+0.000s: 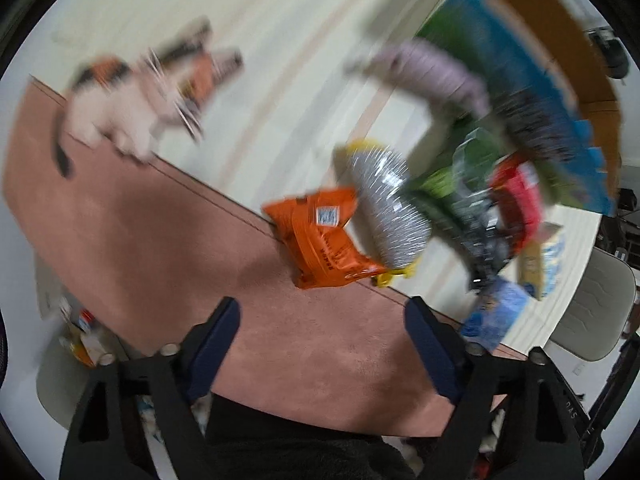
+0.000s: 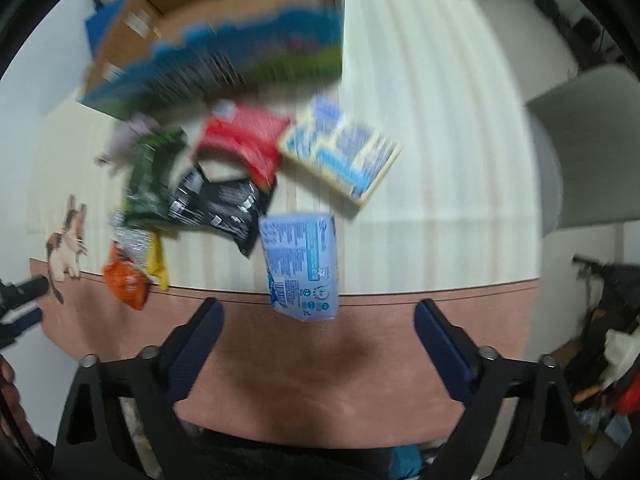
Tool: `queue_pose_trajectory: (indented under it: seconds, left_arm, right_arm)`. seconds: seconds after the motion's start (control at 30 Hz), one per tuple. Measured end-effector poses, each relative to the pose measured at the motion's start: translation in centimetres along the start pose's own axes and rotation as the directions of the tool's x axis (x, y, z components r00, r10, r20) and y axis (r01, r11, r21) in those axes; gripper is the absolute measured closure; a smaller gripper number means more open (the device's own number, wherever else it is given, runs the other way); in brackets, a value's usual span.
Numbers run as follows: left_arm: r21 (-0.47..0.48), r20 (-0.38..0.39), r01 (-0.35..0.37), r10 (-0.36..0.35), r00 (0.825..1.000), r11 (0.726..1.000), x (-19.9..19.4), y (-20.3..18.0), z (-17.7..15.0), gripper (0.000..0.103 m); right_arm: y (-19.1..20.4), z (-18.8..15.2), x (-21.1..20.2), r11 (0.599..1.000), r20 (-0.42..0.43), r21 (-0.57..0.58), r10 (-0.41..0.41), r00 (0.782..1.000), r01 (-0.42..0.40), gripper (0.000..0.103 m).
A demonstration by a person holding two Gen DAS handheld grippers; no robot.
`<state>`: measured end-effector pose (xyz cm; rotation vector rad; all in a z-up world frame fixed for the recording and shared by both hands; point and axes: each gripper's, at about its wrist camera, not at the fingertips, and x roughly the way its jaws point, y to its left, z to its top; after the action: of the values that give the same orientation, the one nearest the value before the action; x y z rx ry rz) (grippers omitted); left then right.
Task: Organize soft objects
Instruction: 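Grasp the orange bag with the left gripper while the right grasps the blue-white pouch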
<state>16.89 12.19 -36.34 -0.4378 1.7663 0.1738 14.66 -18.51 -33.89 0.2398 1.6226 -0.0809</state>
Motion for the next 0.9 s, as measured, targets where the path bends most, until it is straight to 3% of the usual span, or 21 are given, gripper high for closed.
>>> queue_pose_trajectory:
  seconds: [0.13, 0.33, 0.4, 0.5, 0.6, 0.67, 0.83, 0.9]
  left_arm:
    - [-0.04, -0.055, 0.016, -0.019, 0.998, 0.999, 4.6, 1.0, 1.4, 0.03]
    - [-0.047, -0.076, 0.065, -0.068, 0.995, 0.997, 7.8, 1.1, 1.7, 0.029]
    - [-0.039, -0.07, 0.079, -0.082, 0.994, 0.996, 8.4, 1.0, 1.8, 0.041]
    - [-0.036, -0.061, 0.093, -0.095, 0.994, 0.995, 9.0, 1.1, 1.6, 0.046]
    - [-0.023, -0.048, 0.1, -0.101, 0.994, 0.995, 8.9, 1.5, 1.1, 0.052]
    - [-0.001, -0.037, 0.09, -0.09, 0.995, 0.996, 8.4, 1.6, 0.8, 0.055]
    - [0.059, -0.038, 0.066, -0.063, 0.997, 0.996, 7.2, 1.8, -0.6, 0.057]
    - [0.004, -0.095, 0.152, -0.151, 0.984, 0.988, 7.3, 3.0, -1.1, 0.056]
  right_arm:
    - [0.4, 0.7, 3.8, 0.998, -0.065, 0.038, 0.045, 0.997, -0.043, 0.014]
    - [1.8, 1.4, 6.8, 0.999, -0.098, 0.045, 0.03, 0.995, -0.025, 0.014]
    - [2.2, 1.5, 7.8, 0.999, -0.11, 0.039, 0.014, 0.994, -0.01, 0.02]
    - [2.6, 1.3, 8.8, 0.999, -0.123, 0.032, -0.013, 0.992, 0.017, 0.025]
    - [3.1, 0.9, 9.3, 0.999, -0.133, 0.03, -0.032, 0.991, 0.036, 0.045]
    - [2.9, 0.4, 9.2, 0.999, -0.12, 0.04, -0.03, 0.992, 0.035, 0.052]
    - [2.4, -2.1, 9.0, 0.998, -0.142, 0.052, -0.028, 0.99, 0.035, 0.057]
    - [2.4, -3.1, 9.2, 0.998, -0.157, 0.058, -0.003, 0.988, 0.012, 0.055]
